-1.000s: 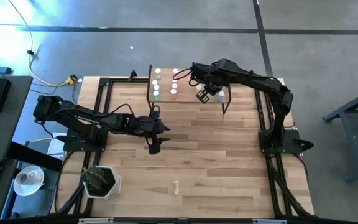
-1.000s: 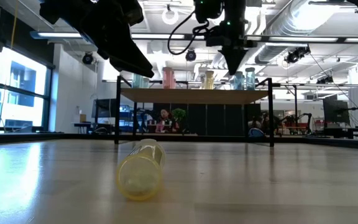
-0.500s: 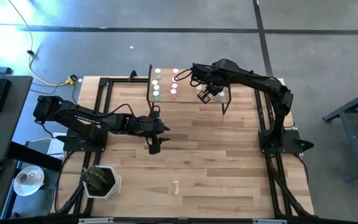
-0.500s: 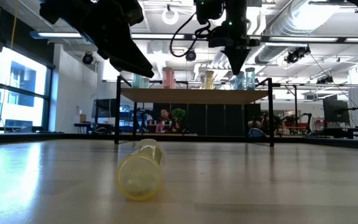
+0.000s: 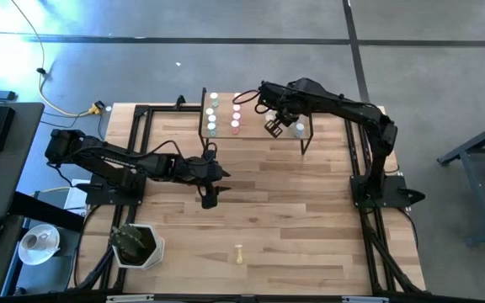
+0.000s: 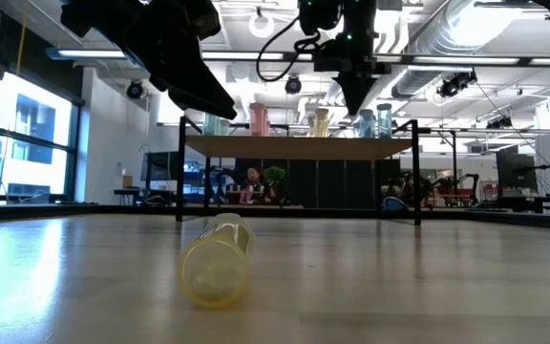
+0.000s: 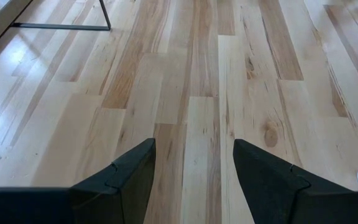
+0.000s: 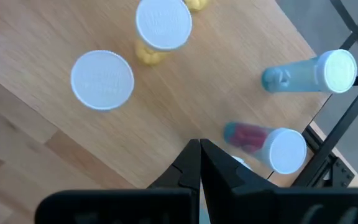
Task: Pick and place medicine bottles onto shelf by color
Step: Adjust the blue pill bottle on the shelf, then put the yellow pill bottle on the shelf
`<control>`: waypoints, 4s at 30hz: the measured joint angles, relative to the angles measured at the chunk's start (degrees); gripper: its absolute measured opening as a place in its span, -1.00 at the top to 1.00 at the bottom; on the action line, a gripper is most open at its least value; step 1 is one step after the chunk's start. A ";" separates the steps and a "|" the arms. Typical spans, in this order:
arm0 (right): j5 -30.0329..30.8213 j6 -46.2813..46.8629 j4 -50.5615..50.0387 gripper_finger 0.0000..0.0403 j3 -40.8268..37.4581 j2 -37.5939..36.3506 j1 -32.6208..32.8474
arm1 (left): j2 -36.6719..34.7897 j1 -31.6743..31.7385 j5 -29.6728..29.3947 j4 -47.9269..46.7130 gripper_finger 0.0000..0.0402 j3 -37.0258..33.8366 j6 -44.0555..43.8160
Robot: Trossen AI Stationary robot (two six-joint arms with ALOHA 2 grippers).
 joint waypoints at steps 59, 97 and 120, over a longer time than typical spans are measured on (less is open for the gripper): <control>0.26 2.38 -4.02 1.00 0.04 0.00 0.37 | 0.00 0.02 -0.02 0.00 -0.03 0.00 0.00; 2.14 0.75 -3.66 1.00 2.58 -0.56 4.15 | 0.00 0.02 0.39 -0.16 -0.03 -0.02 -1.94; 2.08 15.35 2.73 1.00 2.54 -5.38 28.96 | -11.38 -2.32 -6.29 -18.27 -0.03 -0.07 -1.27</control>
